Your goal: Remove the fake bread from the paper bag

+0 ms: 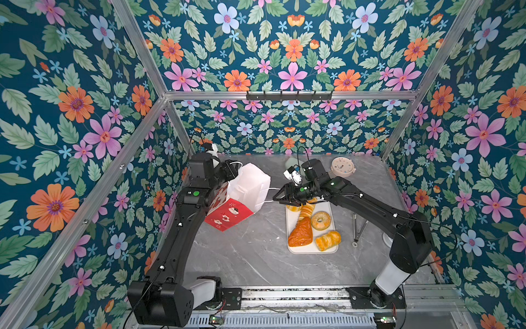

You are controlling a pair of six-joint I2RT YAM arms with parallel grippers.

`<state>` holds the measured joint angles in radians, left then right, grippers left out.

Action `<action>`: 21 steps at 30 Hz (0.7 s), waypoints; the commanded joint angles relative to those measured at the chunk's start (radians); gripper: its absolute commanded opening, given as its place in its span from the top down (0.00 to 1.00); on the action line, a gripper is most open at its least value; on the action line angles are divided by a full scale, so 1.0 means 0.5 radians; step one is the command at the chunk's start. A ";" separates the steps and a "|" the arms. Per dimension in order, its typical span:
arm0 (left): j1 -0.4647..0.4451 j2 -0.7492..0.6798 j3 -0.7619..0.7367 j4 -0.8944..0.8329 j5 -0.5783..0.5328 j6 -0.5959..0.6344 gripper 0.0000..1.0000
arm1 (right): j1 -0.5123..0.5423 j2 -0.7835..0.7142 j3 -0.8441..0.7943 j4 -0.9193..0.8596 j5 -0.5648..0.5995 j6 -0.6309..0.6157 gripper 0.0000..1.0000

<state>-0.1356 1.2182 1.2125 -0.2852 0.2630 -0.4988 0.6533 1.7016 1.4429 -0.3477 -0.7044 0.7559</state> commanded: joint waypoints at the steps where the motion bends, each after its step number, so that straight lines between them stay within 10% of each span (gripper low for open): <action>1: 0.001 -0.008 0.001 0.056 0.029 -0.008 0.49 | 0.003 -0.007 0.024 0.043 -0.016 0.005 0.68; 21: -0.094 0.080 -0.144 0.224 0.054 -0.047 0.44 | -0.086 -0.105 0.547 -0.513 0.347 -0.358 0.81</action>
<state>-0.1818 1.2575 1.1477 -0.1776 0.3351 -0.5499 0.6090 1.6352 1.6974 -0.5735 -0.5468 0.6056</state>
